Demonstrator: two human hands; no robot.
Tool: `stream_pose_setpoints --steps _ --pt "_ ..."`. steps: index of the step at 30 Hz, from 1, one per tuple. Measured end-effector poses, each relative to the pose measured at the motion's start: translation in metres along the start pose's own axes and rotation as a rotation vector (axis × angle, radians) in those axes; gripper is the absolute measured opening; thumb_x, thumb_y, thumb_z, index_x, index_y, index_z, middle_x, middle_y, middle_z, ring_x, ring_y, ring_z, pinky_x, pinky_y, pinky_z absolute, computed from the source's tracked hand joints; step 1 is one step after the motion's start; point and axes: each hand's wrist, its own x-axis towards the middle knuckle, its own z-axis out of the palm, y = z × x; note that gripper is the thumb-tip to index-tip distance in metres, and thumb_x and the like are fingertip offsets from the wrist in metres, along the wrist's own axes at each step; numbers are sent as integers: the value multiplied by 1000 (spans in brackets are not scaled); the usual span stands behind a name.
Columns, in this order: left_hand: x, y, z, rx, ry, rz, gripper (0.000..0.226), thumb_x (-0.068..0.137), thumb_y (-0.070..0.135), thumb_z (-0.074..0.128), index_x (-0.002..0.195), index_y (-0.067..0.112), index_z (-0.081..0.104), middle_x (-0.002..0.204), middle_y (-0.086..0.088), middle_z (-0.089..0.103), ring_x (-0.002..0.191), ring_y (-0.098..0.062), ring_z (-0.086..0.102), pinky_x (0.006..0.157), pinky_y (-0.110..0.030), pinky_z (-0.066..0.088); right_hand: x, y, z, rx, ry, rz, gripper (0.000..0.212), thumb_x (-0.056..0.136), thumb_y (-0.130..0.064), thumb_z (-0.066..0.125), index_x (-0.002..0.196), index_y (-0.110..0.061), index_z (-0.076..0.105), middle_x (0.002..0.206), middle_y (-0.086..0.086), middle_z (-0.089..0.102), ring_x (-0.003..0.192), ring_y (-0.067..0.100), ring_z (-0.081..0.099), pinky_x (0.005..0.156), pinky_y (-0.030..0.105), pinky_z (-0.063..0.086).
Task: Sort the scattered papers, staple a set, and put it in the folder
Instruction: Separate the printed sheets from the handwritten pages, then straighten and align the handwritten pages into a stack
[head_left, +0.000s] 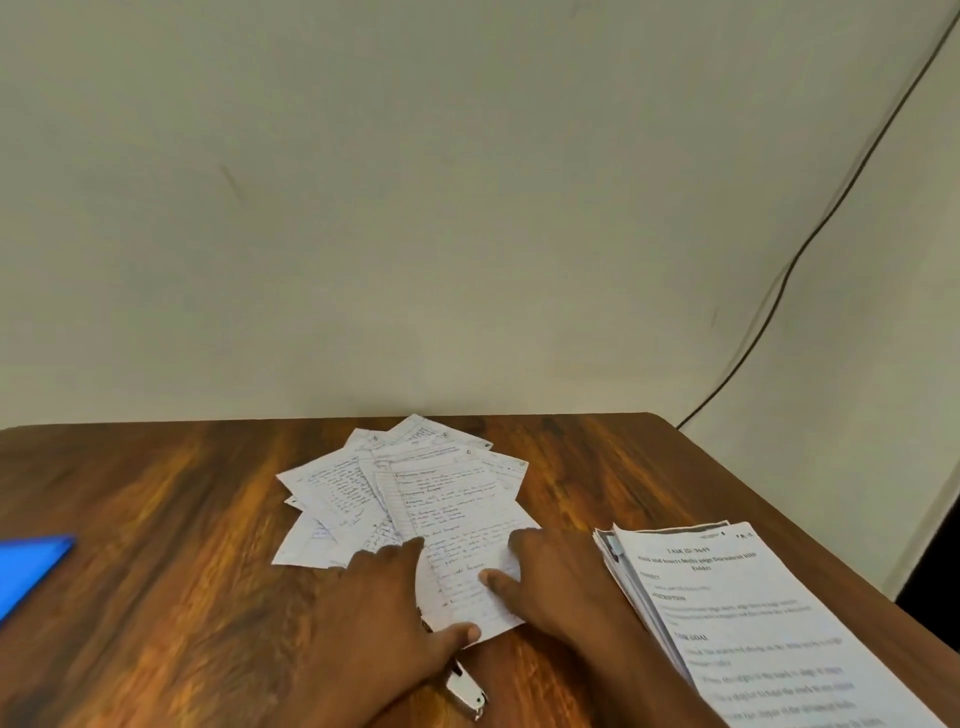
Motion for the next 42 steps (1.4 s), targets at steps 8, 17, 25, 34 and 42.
stream_pose_setpoints --steps 8,17,25,34,42 --pt "-1 -33 -31 69 -180 -161 133 42 102 57 154 37 27 156 5 41 136 -18 45 107 -38 48 23 -18 28 172 -120 24 95 87 -89 33 162 -35 17 174 -2 13 159 24 19 125 51 20" --pt "-9 -62 -45 -258 -490 283 60 59 68 86 114 52 69 117 31 55 111 4 52 91 -21 49 28 -13 53 106 -50 -4 91 89 -90 15 162 -35 19 174 -1 12 160 23 14 129 57 9" --pt "-11 -35 -28 -366 -424 404 53 73 40 88 121 41 66 109 41 54 101 16 51 79 -4 39 35 -10 31 114 -164 -12 97 82 -94 33 160 -35 30 171 -4 27 156 21 29 124 50 27" --pt "-2 2 6 -300 -328 432 61 78 48 83 132 37 59 125 16 58 110 -3 48 92 -24 43 -45 -9 -40 298 -133 9 51 72 -51 80 120 -41 63 116 -20 65 103 9 65 90 32 59" --pt "-3 -37 9 -261 -153 347 88 75 78 67 152 49 34 159 22 37 146 -5 34 120 -35 32 -102 -23 -33 226 -133 76 62 66 -70 83 117 -37 70 105 -19 70 91 2 64 81 27 59"
